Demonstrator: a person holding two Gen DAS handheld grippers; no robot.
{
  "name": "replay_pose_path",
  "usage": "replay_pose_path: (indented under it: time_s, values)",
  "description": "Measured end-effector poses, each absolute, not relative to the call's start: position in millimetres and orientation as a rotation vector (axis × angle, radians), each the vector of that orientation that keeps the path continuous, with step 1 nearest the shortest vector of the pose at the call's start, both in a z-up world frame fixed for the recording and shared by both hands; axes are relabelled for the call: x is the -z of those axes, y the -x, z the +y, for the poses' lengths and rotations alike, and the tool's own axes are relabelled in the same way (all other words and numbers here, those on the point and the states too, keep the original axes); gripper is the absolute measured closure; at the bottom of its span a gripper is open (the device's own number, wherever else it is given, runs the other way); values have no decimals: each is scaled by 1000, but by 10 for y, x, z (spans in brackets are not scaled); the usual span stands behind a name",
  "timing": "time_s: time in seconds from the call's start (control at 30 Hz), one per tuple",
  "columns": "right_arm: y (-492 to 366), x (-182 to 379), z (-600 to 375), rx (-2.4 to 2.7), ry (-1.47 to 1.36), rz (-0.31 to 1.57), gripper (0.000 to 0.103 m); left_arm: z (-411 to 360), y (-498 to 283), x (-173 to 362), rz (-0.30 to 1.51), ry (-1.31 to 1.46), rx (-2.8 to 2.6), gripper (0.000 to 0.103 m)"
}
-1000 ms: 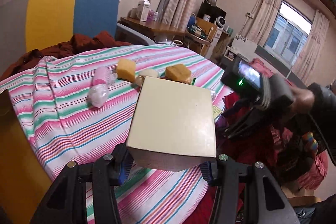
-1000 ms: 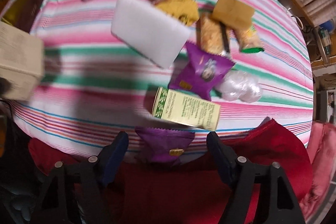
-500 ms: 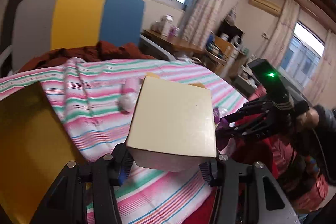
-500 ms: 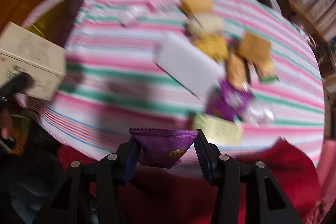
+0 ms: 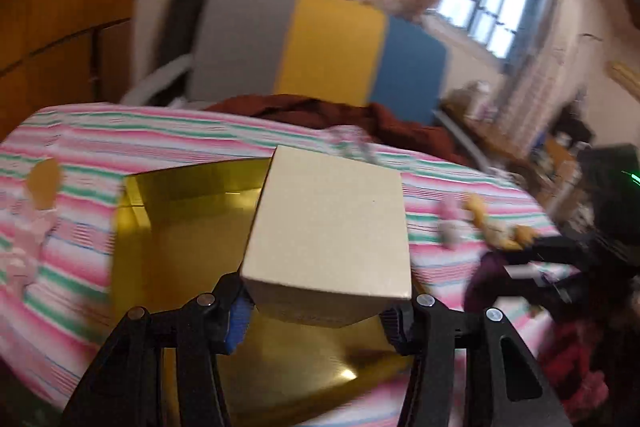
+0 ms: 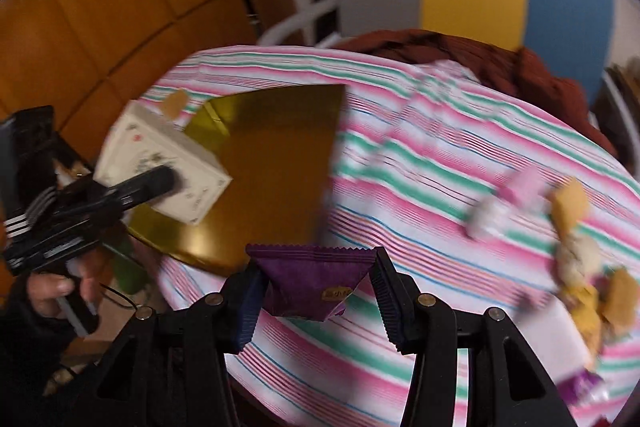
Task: Organize objects
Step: 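Place the cream box in the gold tray with the left gripper while the right drops the purple bag in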
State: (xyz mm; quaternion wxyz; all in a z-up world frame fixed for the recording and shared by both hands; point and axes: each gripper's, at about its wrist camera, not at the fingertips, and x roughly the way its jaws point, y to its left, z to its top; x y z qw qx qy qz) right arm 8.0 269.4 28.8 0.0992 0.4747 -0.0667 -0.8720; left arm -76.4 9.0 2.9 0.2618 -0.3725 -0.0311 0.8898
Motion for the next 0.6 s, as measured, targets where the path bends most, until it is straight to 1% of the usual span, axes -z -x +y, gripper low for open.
replay_pose_path:
  time_s: [0.07, 0.3, 0.33, 0.37, 0.4, 0.43, 0.47, 0.5, 0.6]
  values:
    - [138, -177, 2470, 2524, -1416, -196, 52, -35, 917, 29, -111, 1038, -2447, 52]
    - [614, 203, 1786, 2371, -1485, -176, 51, -307, 1407, 127, -114, 1055, -2612, 51]
    - [677, 251, 1699, 2353, -1496, -179, 51, -327, 1457, 121, -115, 1050, -2635, 48]
    - [718, 282, 1632, 2340, -1500, -171, 50, -368, 1521, 129, -118, 1051, -2635, 41]
    - [755, 303, 1541, 2323, -1491, -166, 49, -389, 1573, 145, -122, 1070, -2638, 38]
    - [778, 327, 1476, 2309, -1479, -169, 44, -416, 1628, 152, -137, 1098, -2656, 32]
    - [804, 343, 1416, 2293, -1471, -182, 23, -456, 1646, 146, -166, 1103, -2658, 29]
    - [840, 369, 1374, 2290, -1467, -191, 8, -478, 1638, 132, -189, 1097, -2652, 29]
    - [834, 365, 1319, 2295, -1435, -211, 8, -595, 1545, 59, -225, 1073, -2700, 29]
